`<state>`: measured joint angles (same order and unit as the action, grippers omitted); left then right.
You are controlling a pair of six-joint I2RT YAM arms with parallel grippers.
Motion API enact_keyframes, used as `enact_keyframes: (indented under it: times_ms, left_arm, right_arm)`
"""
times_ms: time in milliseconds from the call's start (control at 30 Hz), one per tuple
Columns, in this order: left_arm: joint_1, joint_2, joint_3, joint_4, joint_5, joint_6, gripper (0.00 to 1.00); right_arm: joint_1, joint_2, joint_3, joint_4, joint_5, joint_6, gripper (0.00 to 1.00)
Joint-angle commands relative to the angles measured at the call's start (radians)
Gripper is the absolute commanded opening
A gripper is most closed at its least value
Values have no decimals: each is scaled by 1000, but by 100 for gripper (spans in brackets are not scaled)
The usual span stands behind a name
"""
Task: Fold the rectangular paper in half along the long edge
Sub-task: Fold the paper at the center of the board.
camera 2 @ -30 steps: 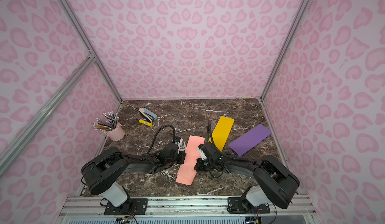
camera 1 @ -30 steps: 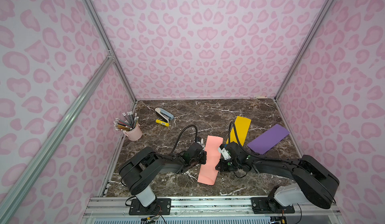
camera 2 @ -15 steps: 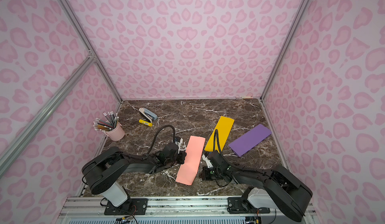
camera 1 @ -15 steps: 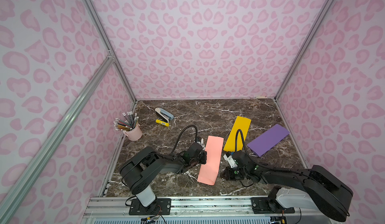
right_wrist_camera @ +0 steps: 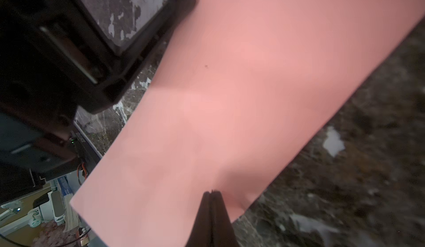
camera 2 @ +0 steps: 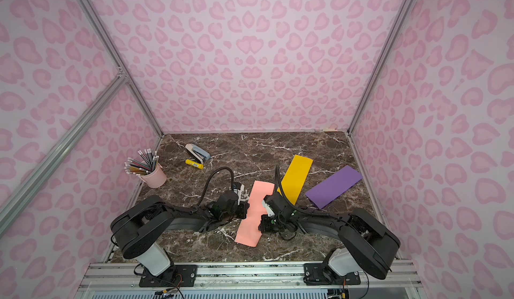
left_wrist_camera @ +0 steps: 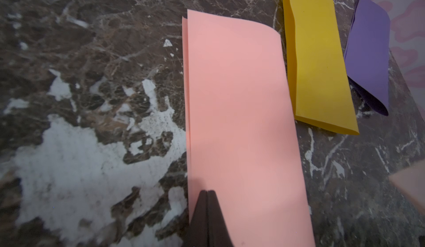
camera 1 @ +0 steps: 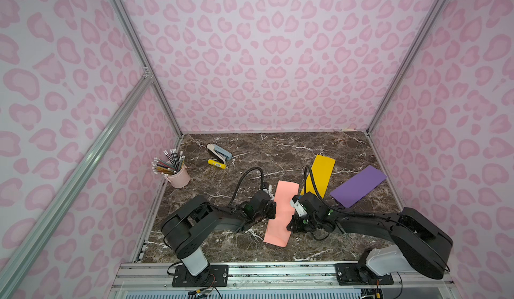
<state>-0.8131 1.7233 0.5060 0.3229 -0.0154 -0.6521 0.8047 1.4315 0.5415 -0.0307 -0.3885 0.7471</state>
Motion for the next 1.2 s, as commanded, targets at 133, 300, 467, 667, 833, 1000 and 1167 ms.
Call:
enact_keyframes:
  times_ms: [133, 300, 467, 667, 833, 1000, 1167]
  left_arm:
    - [0, 34, -7, -270, 4, 13, 4]
    - [0, 41, -6, -272, 3, 15, 4]
    - [1, 43, -5, -269, 7, 14, 4]
    - [0, 38, -7, -271, 6, 10, 4]
    - [0, 48, 1, -270, 10, 11, 4]
    - [0, 56, 8, -275, 11, 16, 4]
    - [0, 45, -4, -272, 9, 9, 4]
  right_arm:
    - [14, -83, -161, 26, -15, 25, 0]
    - [13, -229, -221, -96, -1, 20, 0]
    - [11, -240, -130, -107, 3, 1, 0]
    - [21, -111, -2, -36, 6, -4, 0]
    - [32, -19, 26, 14, 11, -5, 0]
    - [55, 32, -19, 43, 13, 5, 0]
    - [102, -51, -154, 40, 28, 78, 0]
